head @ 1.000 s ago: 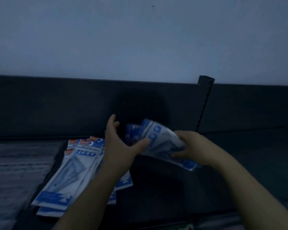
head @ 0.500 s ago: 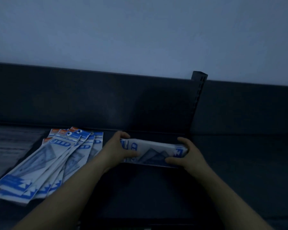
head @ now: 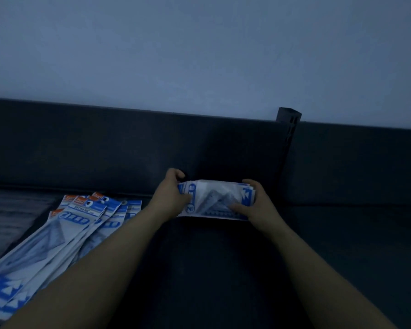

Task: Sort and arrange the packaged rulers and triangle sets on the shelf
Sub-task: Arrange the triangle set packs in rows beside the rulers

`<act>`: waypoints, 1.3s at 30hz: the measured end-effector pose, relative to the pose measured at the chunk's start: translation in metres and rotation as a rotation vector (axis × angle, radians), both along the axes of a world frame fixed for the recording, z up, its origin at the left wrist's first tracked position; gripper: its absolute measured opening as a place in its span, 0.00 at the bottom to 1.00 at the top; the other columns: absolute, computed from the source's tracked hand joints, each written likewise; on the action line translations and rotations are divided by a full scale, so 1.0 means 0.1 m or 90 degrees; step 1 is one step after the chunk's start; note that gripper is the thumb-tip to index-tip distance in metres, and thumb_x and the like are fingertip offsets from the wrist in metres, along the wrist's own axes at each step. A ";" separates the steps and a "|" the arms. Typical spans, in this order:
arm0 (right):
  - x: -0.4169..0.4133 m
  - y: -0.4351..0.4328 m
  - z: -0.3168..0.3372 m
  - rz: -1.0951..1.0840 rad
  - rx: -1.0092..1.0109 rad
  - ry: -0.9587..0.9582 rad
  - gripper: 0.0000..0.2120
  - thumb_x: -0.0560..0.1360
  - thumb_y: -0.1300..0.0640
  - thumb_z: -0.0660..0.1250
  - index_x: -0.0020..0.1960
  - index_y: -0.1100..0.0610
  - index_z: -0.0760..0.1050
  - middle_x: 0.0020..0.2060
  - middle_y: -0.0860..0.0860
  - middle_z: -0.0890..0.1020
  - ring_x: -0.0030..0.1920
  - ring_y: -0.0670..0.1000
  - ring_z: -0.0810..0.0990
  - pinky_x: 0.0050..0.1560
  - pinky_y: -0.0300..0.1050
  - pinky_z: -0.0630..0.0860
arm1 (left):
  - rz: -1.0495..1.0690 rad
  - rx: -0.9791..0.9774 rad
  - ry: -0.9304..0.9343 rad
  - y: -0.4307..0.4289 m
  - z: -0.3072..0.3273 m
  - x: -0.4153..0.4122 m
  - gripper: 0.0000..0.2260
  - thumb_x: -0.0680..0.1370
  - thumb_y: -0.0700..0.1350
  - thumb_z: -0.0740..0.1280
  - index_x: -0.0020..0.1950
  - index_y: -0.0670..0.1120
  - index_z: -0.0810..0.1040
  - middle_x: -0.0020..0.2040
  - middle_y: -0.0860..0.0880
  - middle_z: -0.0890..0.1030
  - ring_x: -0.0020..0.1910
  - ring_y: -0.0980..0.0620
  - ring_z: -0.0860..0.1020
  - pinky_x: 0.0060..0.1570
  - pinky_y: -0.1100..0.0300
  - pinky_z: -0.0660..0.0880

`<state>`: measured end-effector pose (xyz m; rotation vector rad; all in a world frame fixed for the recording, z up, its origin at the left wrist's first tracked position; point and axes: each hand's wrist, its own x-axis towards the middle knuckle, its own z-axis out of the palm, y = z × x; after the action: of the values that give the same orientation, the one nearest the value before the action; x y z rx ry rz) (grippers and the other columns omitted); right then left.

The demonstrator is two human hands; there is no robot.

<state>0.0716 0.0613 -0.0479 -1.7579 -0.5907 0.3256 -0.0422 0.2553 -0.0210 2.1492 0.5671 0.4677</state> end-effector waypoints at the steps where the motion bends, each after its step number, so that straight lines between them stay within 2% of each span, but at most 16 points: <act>1: 0.04 0.01 -0.03 0.002 -0.011 -0.001 0.34 0.68 0.66 0.75 0.66 0.49 0.63 0.53 0.47 0.77 0.48 0.43 0.79 0.43 0.33 0.79 | -0.006 -0.010 0.015 0.02 -0.01 0.03 0.23 0.74 0.39 0.70 0.65 0.46 0.63 0.54 0.47 0.75 0.43 0.55 0.73 0.33 0.67 0.68; 5: 0.04 0.03 -0.19 -0.016 -0.013 0.020 0.36 0.68 0.73 0.71 0.66 0.47 0.61 0.57 0.51 0.76 0.48 0.42 0.77 0.39 0.32 0.77 | -0.038 -0.091 0.025 0.02 -0.17 0.07 0.32 0.70 0.39 0.75 0.69 0.45 0.62 0.55 0.48 0.77 0.47 0.55 0.75 0.44 0.65 0.71; 10: -0.06 0.06 -0.23 0.021 -0.040 -0.006 0.45 0.70 0.73 0.68 0.75 0.46 0.49 0.61 0.46 0.69 0.53 0.44 0.75 0.43 0.30 0.77 | -0.070 -0.128 0.022 0.02 -0.29 0.06 0.27 0.69 0.39 0.76 0.61 0.48 0.65 0.49 0.54 0.76 0.41 0.62 0.75 0.34 0.74 0.70; 12: -0.05 0.05 -0.21 0.021 -0.068 -0.005 0.50 0.69 0.71 0.70 0.76 0.46 0.42 0.63 0.45 0.66 0.57 0.45 0.73 0.48 0.31 0.75 | -0.071 -0.133 0.015 0.04 -0.30 0.01 0.27 0.69 0.40 0.77 0.61 0.49 0.66 0.50 0.55 0.76 0.42 0.65 0.74 0.35 0.75 0.70; 14: -0.06 0.08 -0.19 0.024 -0.120 -0.024 0.53 0.69 0.68 0.72 0.76 0.47 0.38 0.69 0.49 0.62 0.64 0.48 0.69 0.60 0.39 0.70 | -0.071 -0.137 0.010 0.04 -0.31 -0.03 0.29 0.69 0.40 0.77 0.65 0.48 0.66 0.53 0.55 0.76 0.44 0.64 0.75 0.35 0.77 0.71; 17: -0.10 0.14 -0.18 0.025 -0.226 -0.078 0.50 0.70 0.60 0.70 0.76 0.45 0.37 0.73 0.51 0.52 0.72 0.53 0.57 0.71 0.49 0.60 | -0.075 -0.116 0.020 0.01 -0.29 -0.03 0.40 0.69 0.41 0.77 0.74 0.47 0.57 0.66 0.49 0.74 0.55 0.55 0.75 0.48 0.72 0.70; 19: -0.12 0.16 -0.18 0.016 -0.243 -0.085 0.49 0.69 0.55 0.69 0.77 0.46 0.39 0.74 0.52 0.50 0.73 0.55 0.54 0.72 0.50 0.57 | -0.074 -0.098 0.048 -0.01 -0.26 -0.02 0.47 0.69 0.43 0.77 0.77 0.49 0.47 0.71 0.46 0.68 0.62 0.50 0.72 0.54 0.64 0.68; 21: -0.13 0.17 -0.17 0.007 -0.237 -0.067 0.50 0.66 0.51 0.69 0.77 0.47 0.40 0.73 0.53 0.53 0.73 0.55 0.56 0.71 0.50 0.59 | -0.070 -0.100 0.066 0.00 -0.25 -0.02 0.51 0.69 0.45 0.77 0.78 0.50 0.42 0.73 0.45 0.66 0.65 0.47 0.70 0.56 0.61 0.68; 24: -0.14 0.13 -0.17 -0.001 -0.254 -0.044 0.51 0.65 0.52 0.72 0.77 0.45 0.41 0.71 0.54 0.57 0.70 0.56 0.60 0.71 0.54 0.63 | -0.081 -0.092 0.088 0.00 -0.24 -0.05 0.53 0.68 0.47 0.77 0.78 0.50 0.39 0.74 0.45 0.64 0.67 0.48 0.69 0.59 0.61 0.67; 26: -0.14 0.08 -0.17 0.007 -0.297 -0.052 0.52 0.64 0.51 0.73 0.77 0.44 0.41 0.73 0.54 0.56 0.71 0.57 0.60 0.71 0.56 0.62 | -0.096 -0.087 0.101 0.00 -0.25 -0.07 0.55 0.68 0.47 0.77 0.78 0.50 0.37 0.74 0.45 0.64 0.63 0.51 0.70 0.58 0.62 0.67; 28: -0.17 0.05 -0.13 0.007 -0.380 -0.089 0.51 0.63 0.44 0.70 0.77 0.43 0.42 0.74 0.54 0.54 0.72 0.58 0.56 0.72 0.56 0.58 | -0.087 -0.043 0.132 -0.02 -0.24 -0.11 0.56 0.67 0.50 0.78 0.77 0.51 0.36 0.76 0.43 0.59 0.67 0.47 0.69 0.63 0.57 0.67; 30: -0.21 0.05 -0.06 -0.012 -0.432 -0.166 0.50 0.59 0.37 0.60 0.77 0.45 0.44 0.76 0.53 0.50 0.75 0.57 0.51 0.73 0.54 0.51 | -0.036 0.162 0.170 -0.05 -0.25 -0.14 0.52 0.68 0.60 0.74 0.78 0.52 0.41 0.77 0.44 0.52 0.72 0.42 0.61 0.68 0.49 0.63; 32: -0.20 0.12 -0.02 0.008 -0.451 -0.280 0.50 0.58 0.33 0.49 0.78 0.49 0.47 0.77 0.52 0.49 0.76 0.55 0.47 0.74 0.52 0.46 | -0.017 0.402 0.130 -0.08 -0.26 -0.10 0.41 0.72 0.66 0.64 0.78 0.53 0.50 0.77 0.48 0.52 0.75 0.45 0.54 0.71 0.45 0.54; 33: -0.19 0.18 -0.02 0.039 -0.467 -0.336 0.48 0.60 0.33 0.45 0.77 0.50 0.49 0.77 0.53 0.51 0.76 0.54 0.48 0.74 0.51 0.45 | -0.041 0.462 0.118 -0.10 -0.25 -0.07 0.35 0.75 0.66 0.59 0.77 0.54 0.53 0.77 0.50 0.53 0.76 0.47 0.51 0.72 0.44 0.50; 37: -0.23 0.25 -0.13 0.140 -0.483 -0.412 0.30 0.78 0.43 0.47 0.77 0.54 0.53 0.75 0.53 0.59 0.74 0.52 0.57 0.72 0.45 0.52 | -0.172 0.457 0.258 -0.16 -0.36 0.03 0.25 0.82 0.59 0.46 0.78 0.53 0.50 0.78 0.53 0.53 0.77 0.51 0.47 0.72 0.39 0.42; 39: -0.26 0.18 -0.23 0.149 -0.479 -0.421 0.32 0.77 0.42 0.46 0.77 0.54 0.51 0.76 0.52 0.58 0.75 0.50 0.56 0.73 0.43 0.52 | -0.200 0.396 0.293 -0.22 -0.46 -0.05 0.26 0.82 0.58 0.43 0.79 0.52 0.45 0.79 0.52 0.50 0.77 0.52 0.46 0.73 0.40 0.41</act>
<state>0.0452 0.0789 -0.0709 -2.5483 -1.2708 0.1154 -0.0468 0.2336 -0.0672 2.9134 0.3360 -0.0510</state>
